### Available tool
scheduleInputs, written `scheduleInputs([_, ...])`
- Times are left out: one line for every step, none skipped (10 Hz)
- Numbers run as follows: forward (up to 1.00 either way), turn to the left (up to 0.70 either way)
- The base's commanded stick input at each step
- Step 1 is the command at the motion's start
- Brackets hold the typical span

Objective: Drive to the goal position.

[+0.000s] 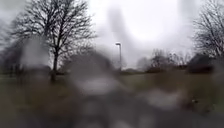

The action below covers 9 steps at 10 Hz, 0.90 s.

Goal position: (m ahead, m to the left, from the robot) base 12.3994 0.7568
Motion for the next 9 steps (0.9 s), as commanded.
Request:
scheduleInputs([0.85, 0.34])
scheduleInputs([0.85, 0.29])
scheduleInputs([0.85, 0.08])
scheduleInputs([0.85, 0.0])
scheduleInputs([0.85, 0.0])
scheduleInputs([0.85, 0.0])
scheduleInputs([0.85, 0.0])
scheduleInputs([0.85, 0.0])
scheduleInputs([0.85, 0.0])
